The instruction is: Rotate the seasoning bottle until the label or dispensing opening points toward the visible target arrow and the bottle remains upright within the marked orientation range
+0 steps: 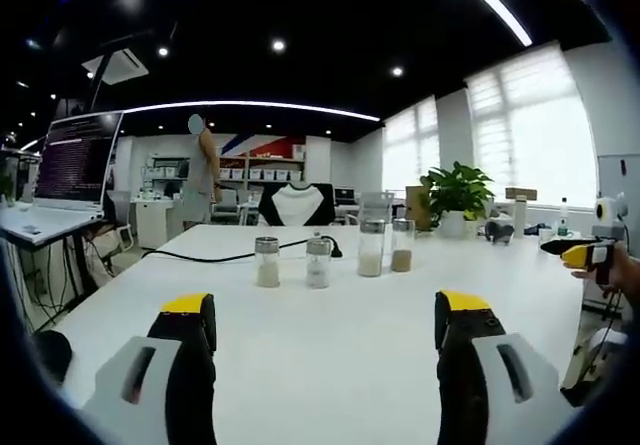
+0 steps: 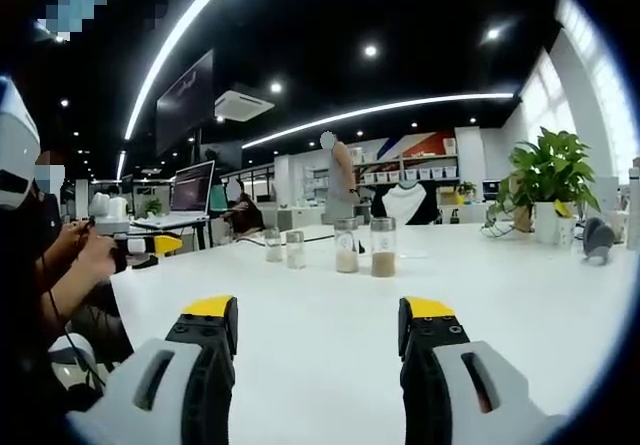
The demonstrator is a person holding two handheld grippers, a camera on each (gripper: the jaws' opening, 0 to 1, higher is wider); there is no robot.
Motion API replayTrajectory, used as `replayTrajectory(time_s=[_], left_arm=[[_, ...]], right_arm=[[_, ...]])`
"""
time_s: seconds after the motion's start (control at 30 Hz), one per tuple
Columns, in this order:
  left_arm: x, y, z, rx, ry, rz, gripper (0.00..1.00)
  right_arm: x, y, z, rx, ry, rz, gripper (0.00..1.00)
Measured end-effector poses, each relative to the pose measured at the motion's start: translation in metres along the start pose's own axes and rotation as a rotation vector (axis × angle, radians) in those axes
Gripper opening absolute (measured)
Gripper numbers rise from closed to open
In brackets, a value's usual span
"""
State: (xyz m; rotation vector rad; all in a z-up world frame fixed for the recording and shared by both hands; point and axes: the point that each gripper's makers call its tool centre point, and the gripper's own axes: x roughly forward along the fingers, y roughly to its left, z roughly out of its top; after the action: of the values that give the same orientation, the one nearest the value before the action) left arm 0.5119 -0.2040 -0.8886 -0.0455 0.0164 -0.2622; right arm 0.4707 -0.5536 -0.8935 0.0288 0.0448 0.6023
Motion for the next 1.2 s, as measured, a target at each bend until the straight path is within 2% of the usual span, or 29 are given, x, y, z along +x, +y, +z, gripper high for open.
replayTrajectory(time_s=[0.4,0.6,0.83,0.97,1.0,1.07,1.2], left_arm=[[0.021,0.011,0.003,0.041,0.017,-0.001,0.95],[0.032,0.007,0.011,0.006,-0.011,-0.055,0.95],[0.054,0.021,0.016,0.076,0.015,-0.029,0.95],[0.066,0.025,0.018,0.083,0.025,-0.034,0.94],[0.069,0.024,0.02,0.078,0.026,-0.04,0.94],[0.074,0.02,0.031,0.06,-0.01,-0.058,0.94],[0.086,0.022,0.04,0.061,-0.028,-0.055,0.93]], right_arm=[[-0.001,-0.002,0.001,-0.001,-0.001,-0.005,0.65],[-0.002,-0.004,-0.001,-0.004,0.008,-0.011,0.65],[-0.001,-0.005,0.003,-0.015,0.002,-0.016,0.65],[-0.002,-0.006,0.004,-0.016,0.0,-0.023,0.65],[-0.002,-0.007,0.004,-0.015,0.003,-0.026,0.65],[-0.003,-0.007,0.004,-0.017,0.006,-0.03,0.65],[-0.003,-0.007,0.004,-0.019,0.006,-0.029,0.65]])
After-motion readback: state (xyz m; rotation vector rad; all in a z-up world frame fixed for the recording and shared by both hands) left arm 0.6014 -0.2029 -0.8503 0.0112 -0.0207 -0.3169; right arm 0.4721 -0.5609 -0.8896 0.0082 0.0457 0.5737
